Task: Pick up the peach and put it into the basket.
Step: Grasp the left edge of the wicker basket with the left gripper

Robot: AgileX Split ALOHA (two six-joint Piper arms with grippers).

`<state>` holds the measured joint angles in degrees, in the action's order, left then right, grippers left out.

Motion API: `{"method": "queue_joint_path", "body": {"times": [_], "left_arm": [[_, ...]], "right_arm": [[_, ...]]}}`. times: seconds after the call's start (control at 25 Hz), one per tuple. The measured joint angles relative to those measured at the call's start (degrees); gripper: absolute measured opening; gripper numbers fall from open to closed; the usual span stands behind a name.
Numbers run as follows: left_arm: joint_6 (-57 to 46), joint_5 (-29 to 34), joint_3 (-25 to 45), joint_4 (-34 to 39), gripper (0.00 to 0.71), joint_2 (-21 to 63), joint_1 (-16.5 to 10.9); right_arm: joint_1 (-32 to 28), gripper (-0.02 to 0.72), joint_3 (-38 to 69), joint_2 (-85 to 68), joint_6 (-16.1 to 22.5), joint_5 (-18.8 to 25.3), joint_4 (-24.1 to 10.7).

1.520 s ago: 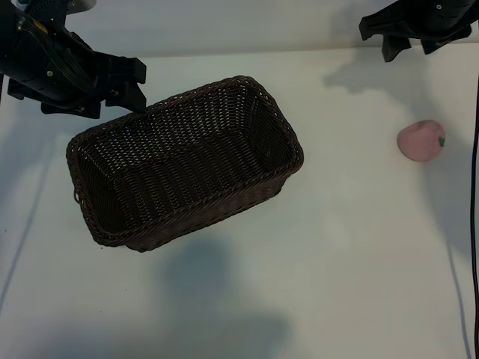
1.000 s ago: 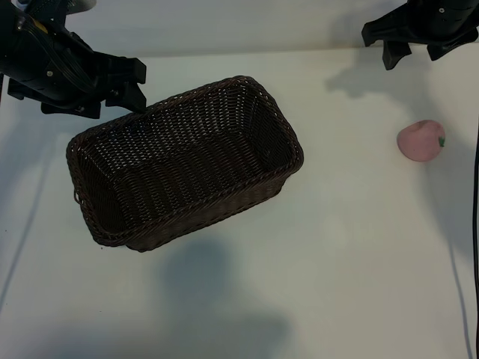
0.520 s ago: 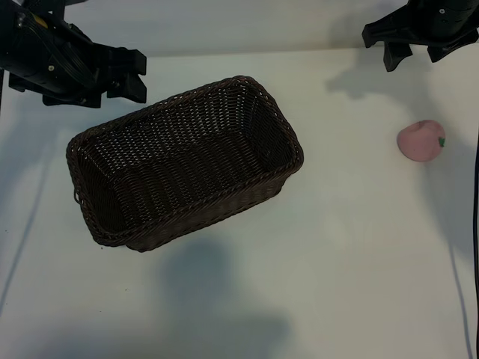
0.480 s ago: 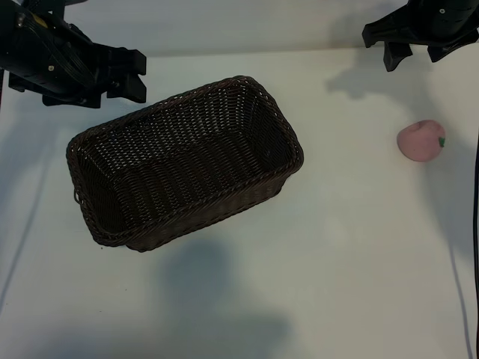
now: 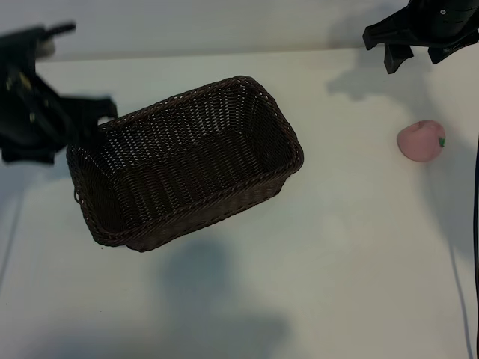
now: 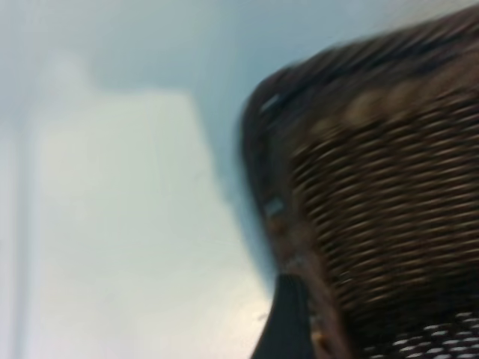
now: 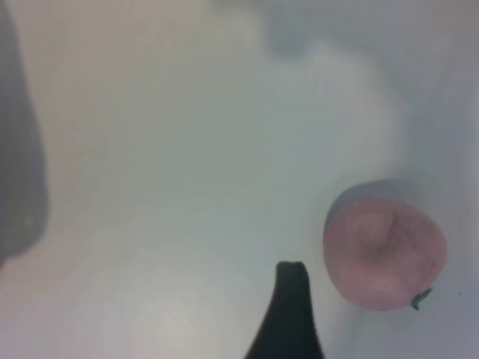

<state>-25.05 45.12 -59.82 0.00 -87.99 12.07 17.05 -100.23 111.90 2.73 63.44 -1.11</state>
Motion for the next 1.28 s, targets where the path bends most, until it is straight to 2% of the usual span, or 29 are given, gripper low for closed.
{"method": "queue_joint_path", "body": {"times": [0.16,0.32,0.56,0.84,0.96,1.04,1.2,1.24,1.28], "left_arm": [[-2.9,-6.2,5.9,0.8,0.589,0.0,0.0],[-3.8,-9.8,6.5,0.8,0.589,-1.8,0.0],[-3.8,-10.5,6.5,-0.8,0.589,-8.4,0.0],[-3.8,-11.5,6.6,-1.4,0.572,-10.7,0.0],[-3.8,-11.8,6.6,-1.4,0.496,-11.0,0.0],[-3.8,-12.1,6.9,-1.4,0.414,-11.4,0.0],[-4.0,-12.5,7.1,-1.8,0.164,-11.6,-0.1],[-4.4,-13.0,7.1,-2.5,0.127,-11.6,-0.1],[-4.5,-13.5,7.1,-2.9,0.123,-11.6,-0.1]], "right_arm": [[0.0,0.587,0.0,0.0,-0.3,0.0,0.0],[0.0,0.587,0.0,0.0,-0.3,0.1,0.0],[0.0,0.587,0.0,0.0,-0.5,0.1,0.0],[0.0,0.587,0.0,0.0,-0.7,0.1,0.0],[0.0,0.587,0.0,0.0,-0.7,0.1,0.0],[0.0,0.587,0.0,0.0,-0.7,0.1,0.0],[0.0,0.587,0.0,0.0,-0.7,0.1,0.0],[0.0,0.587,0.0,0.0,-0.7,0.1,0.0],[0.0,0.587,0.0,0.0,-0.7,0.1,0.0]]}}
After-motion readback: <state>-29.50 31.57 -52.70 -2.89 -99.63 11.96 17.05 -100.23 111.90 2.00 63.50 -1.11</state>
